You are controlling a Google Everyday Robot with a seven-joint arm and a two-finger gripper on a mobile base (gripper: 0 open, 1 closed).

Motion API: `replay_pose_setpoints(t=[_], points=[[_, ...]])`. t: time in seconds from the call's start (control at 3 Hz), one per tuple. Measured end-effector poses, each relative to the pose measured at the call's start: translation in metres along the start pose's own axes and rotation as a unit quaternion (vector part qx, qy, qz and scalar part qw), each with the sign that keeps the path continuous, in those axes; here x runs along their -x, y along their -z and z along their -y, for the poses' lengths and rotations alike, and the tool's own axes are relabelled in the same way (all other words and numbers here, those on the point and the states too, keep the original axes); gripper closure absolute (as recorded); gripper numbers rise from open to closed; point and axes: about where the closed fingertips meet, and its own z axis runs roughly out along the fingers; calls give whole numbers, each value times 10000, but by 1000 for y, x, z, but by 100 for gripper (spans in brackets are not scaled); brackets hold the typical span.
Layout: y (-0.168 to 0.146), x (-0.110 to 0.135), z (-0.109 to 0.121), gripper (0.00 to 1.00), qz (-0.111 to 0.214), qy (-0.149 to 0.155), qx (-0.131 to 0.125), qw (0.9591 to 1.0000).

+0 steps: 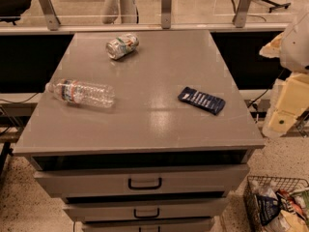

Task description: Move 7up can near water bottle

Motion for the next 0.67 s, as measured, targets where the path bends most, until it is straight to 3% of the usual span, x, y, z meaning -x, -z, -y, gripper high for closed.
replay_pose_setpoints(t=[0.33,0.67], points=[[0,0,0,0,0,0,-1,10000],[-16,11,21,0,226,51,-85,9997]])
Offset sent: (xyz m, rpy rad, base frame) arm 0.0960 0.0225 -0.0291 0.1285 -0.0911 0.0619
